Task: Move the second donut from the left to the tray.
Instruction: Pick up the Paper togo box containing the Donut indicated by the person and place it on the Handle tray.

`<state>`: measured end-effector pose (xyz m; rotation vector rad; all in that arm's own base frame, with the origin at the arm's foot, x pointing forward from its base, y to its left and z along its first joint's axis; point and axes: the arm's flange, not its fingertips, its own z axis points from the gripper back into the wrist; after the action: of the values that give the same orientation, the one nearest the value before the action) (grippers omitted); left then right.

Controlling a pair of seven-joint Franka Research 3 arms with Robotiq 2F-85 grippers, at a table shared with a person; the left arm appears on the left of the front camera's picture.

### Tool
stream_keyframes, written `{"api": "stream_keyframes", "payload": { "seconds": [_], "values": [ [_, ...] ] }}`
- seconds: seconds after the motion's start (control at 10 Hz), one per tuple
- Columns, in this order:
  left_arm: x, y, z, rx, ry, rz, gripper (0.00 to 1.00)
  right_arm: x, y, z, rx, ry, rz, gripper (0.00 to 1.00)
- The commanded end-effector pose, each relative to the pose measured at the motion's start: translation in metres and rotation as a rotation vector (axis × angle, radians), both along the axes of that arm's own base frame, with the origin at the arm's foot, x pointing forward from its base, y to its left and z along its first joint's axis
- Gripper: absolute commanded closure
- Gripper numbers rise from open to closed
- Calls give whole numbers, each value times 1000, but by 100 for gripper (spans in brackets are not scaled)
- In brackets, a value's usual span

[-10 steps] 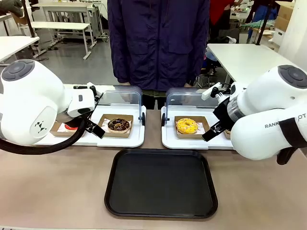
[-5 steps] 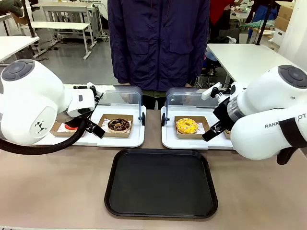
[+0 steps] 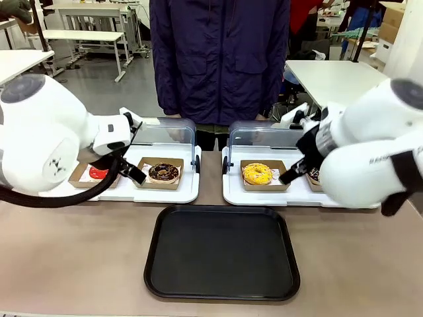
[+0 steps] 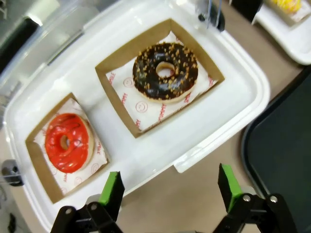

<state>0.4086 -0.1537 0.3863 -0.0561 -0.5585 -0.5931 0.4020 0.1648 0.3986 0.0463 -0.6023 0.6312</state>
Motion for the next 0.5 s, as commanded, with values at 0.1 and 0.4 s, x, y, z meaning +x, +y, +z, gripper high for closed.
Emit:
{"api": "stream_keyframes", "payload": {
  "seconds": [0.1,0.4],
  "values": [
    [23,43,75,-137,72,-84,0,13,-65,105,241,41,62,0],
    [38,126,136,-281,103,-318,0,13,-186,146,392,37,103,0]
  ]
}}
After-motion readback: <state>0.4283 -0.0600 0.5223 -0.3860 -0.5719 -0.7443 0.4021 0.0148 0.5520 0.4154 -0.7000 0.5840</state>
